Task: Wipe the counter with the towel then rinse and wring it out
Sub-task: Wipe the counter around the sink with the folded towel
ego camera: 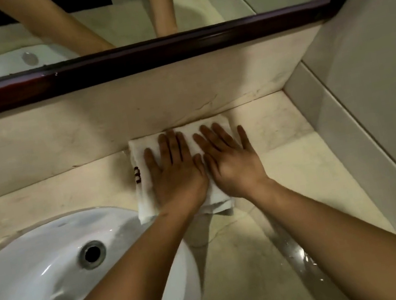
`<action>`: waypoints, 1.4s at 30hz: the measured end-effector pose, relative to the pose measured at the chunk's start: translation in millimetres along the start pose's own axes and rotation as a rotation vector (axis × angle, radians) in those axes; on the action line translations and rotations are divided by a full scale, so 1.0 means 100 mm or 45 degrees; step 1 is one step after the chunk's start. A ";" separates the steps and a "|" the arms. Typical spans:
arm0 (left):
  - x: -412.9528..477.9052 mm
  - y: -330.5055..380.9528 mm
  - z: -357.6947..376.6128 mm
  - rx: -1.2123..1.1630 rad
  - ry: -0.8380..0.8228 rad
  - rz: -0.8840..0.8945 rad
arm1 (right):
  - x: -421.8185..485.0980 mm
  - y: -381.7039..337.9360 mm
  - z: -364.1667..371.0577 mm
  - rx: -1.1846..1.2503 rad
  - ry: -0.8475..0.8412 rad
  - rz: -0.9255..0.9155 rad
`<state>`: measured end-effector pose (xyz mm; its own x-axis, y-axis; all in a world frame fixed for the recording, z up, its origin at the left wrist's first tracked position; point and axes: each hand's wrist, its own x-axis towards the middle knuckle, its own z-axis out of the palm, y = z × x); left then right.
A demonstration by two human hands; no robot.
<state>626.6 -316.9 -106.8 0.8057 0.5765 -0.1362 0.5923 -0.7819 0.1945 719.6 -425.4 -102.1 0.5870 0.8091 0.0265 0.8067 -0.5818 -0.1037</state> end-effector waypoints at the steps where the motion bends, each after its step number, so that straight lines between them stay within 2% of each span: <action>1: 0.01 -0.03 -0.01 -0.022 -0.012 0.017 | 0.01 -0.02 -0.01 0.006 -0.014 0.008; 5: -0.04 -0.40 -0.05 0.015 0.059 0.218 | 0.09 -0.35 0.03 0.211 -0.007 0.177; 7: -0.05 -0.45 -0.01 0.044 0.092 0.245 | 0.10 -0.43 0.09 0.303 -0.028 0.229; 10: -0.02 -0.30 0.06 0.065 0.164 0.185 | 0.11 -0.33 0.13 0.294 -0.004 0.170; 17: 0.12 0.12 0.09 0.086 0.154 0.107 | 0.20 0.17 0.13 0.251 0.082 0.069; 28: 0.45 1.08 0.21 0.056 0.100 0.167 | 0.15 1.21 0.00 0.177 0.041 0.121; 37: 0.45 1.05 0.24 -0.036 0.162 0.205 | 0.16 1.29 -0.09 0.169 -0.040 0.118; 42: 0.22 0.94 0.29 -0.055 0.274 0.277 | -0.10 1.28 -0.05 0.123 0.066 0.141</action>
<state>700.1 -384.1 -120.2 0.8911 0.4374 0.1210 0.4017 -0.8843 0.2382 817.4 -507.9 -110.4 0.6769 0.7336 0.0605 0.7278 -0.6547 -0.2040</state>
